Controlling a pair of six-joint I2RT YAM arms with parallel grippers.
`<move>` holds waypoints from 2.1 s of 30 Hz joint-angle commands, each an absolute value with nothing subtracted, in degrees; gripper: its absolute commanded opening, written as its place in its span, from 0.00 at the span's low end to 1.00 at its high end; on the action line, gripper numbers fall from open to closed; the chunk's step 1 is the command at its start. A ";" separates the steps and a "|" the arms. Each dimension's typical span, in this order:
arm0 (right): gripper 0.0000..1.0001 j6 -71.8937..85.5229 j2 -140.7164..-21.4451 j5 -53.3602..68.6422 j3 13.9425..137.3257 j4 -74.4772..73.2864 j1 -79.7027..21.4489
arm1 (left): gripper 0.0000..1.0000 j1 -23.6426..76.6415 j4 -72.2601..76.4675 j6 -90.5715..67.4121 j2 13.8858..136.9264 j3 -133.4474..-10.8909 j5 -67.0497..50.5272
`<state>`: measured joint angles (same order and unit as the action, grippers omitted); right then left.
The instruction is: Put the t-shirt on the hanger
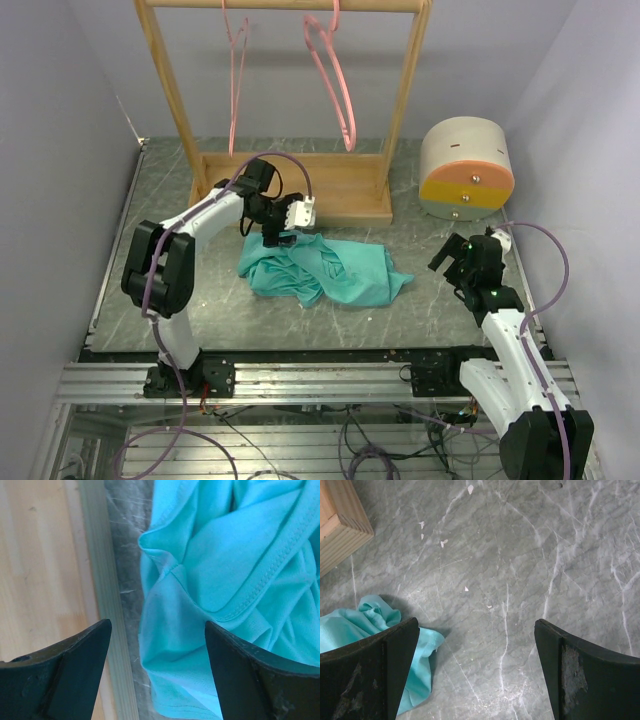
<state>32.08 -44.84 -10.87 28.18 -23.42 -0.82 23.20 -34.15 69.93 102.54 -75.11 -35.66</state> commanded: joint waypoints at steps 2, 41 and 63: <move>1.00 31.29 -45.07 -10.42 27.89 -22.22 -1.09 | 0.79 23.20 -41.86 77.26 106.88 -79.16 -38.92; 0.89 27.87 -66.69 -24.47 47.22 -15.80 -45.22 | 0.07 16.17 -33.00 19.78 84.83 -75.68 -51.57; 0.32 35.75 -86.59 -35.09 52.85 -19.14 -54.06 | 0.07 15.95 -33.74 18.55 81.36 -72.69 -52.86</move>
<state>32.99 -86.80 -29.47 51.20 -14.92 -53.91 16.21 -34.70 18.79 83.35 -73.41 -51.07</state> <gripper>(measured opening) 0.503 0.075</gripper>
